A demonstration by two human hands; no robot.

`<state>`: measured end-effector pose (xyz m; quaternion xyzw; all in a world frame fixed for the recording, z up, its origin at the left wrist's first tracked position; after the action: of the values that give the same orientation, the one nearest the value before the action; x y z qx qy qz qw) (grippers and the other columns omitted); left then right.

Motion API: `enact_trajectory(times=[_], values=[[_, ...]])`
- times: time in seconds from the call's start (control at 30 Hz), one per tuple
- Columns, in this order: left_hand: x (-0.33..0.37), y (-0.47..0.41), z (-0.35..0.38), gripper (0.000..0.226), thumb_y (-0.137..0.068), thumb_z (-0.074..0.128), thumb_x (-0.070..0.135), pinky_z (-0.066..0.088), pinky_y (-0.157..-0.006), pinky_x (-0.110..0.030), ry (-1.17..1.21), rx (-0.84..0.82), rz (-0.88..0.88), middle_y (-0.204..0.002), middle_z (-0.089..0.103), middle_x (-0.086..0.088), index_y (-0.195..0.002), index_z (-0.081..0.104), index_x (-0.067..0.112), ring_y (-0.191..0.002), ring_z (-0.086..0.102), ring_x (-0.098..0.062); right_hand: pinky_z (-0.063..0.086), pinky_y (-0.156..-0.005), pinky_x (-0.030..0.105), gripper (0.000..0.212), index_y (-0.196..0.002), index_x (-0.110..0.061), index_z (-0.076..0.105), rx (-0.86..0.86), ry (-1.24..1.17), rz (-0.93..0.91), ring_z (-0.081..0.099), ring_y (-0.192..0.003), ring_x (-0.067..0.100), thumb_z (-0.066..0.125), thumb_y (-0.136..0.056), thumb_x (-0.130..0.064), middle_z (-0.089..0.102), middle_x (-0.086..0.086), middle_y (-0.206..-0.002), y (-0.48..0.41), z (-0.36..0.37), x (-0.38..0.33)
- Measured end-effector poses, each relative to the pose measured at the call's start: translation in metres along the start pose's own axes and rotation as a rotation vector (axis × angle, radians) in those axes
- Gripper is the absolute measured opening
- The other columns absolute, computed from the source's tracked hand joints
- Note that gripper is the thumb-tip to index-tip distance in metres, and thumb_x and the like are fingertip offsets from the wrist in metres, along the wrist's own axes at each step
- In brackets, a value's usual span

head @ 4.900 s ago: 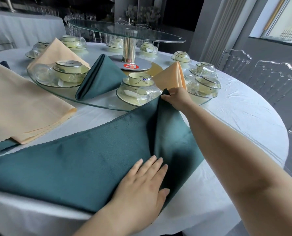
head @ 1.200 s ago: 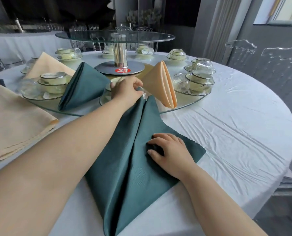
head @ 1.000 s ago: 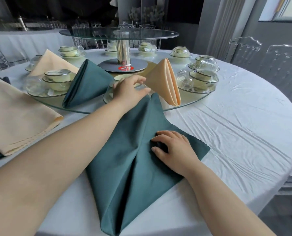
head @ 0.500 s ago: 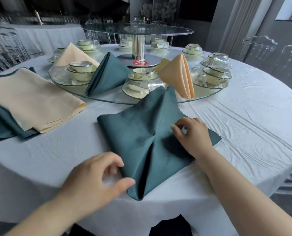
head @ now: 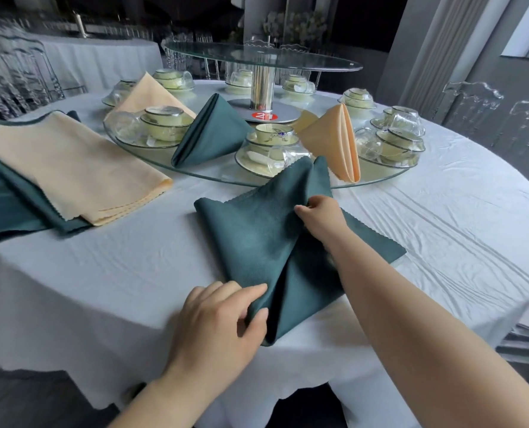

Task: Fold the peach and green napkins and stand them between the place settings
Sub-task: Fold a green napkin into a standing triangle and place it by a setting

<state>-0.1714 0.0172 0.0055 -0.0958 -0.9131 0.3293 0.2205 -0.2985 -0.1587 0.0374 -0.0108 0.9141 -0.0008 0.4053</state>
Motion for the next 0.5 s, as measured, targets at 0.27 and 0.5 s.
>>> enact_trajectory(times=[0.27,0.5], values=[[-0.007,-0.012,0.008,0.04,-0.1,0.018,0.04,0.019,-0.106,-0.019,0.145,-0.271,0.263,-0.122,0.06,0.004,-0.124,0.045,0.023,-0.12,0.042,-0.007,0.044,-0.076,0.026,0.03,-0.11,-0.01,0.06,0.053,-0.26,-0.228,0.054,-0.086,0.015,0.044,-0.087,0.001,0.059,0.0,-0.095,-0.006,-0.006,-0.019],[-0.071,-0.05,-0.011,0.055,-0.065,0.029,0.008,0.019,-0.103,-0.012,-0.099,-0.29,0.334,-0.117,0.061,-0.004,-0.116,0.047,0.018,-0.114,0.044,-0.013,0.04,-0.073,0.022,0.023,-0.108,-0.006,0.061,0.042,-0.246,-0.131,0.054,-0.083,0.015,0.05,-0.088,-0.004,0.06,0.005,-0.094,-0.014,0.001,-0.002]])
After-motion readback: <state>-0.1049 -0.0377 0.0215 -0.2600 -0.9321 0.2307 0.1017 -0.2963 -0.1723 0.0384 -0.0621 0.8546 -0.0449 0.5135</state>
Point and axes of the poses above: each hand's wrist, its own y-axis away from the middle knuckle, its own z-axis out of the palm, x = y × z, the point moved 3 cm from there along -y, towards the middle knuckle
